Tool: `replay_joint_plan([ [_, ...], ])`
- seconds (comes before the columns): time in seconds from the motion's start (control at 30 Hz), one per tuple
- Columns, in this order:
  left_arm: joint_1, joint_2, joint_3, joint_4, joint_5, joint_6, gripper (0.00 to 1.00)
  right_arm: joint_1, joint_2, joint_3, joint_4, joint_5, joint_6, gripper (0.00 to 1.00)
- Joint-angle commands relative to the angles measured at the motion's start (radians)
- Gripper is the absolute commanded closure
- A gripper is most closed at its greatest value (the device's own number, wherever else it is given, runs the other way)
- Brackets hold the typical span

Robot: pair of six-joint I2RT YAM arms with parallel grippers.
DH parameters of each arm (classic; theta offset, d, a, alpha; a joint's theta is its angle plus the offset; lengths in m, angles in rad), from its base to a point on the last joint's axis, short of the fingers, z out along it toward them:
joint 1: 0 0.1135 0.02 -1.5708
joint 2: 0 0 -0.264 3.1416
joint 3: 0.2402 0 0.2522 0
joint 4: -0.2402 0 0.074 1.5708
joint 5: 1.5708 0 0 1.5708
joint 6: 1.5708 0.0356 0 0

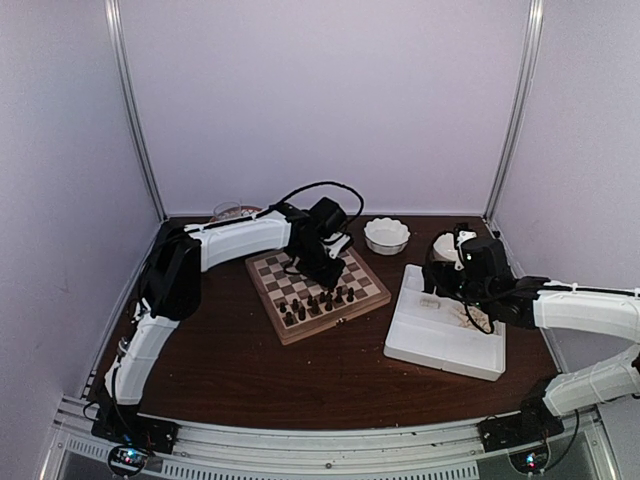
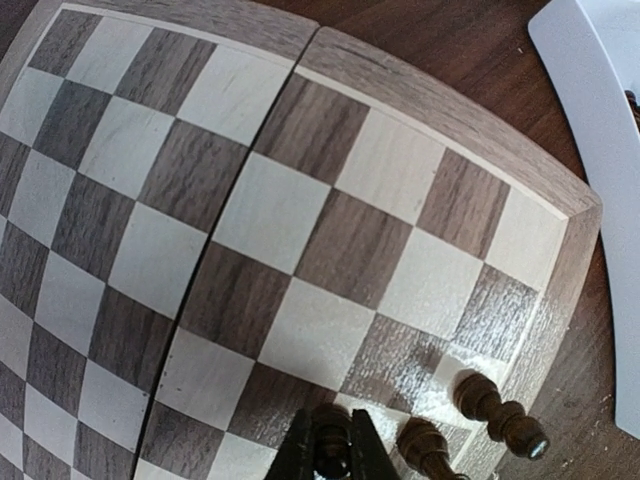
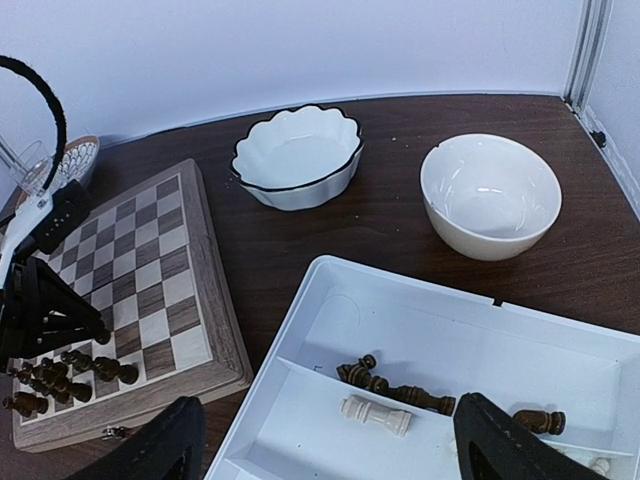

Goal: Set up the chess pieces on the board
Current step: Adjust the pawn at d7.

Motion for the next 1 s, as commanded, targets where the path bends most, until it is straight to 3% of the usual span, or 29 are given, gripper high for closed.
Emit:
replay_joint_plan([
  [0.0,0.001,-0.029,-0.042,-0.023,0.036,0.007,0.93,-0.007,0.008,0.028,-0.008,0.014,-0.009,0.11],
  [0.97,-0.011,-0.04,-0.078,-0.002,0.082,-0.008,0.89,-0.007,0.005,0.032,-0.015,0.006,-0.012,0.11],
])
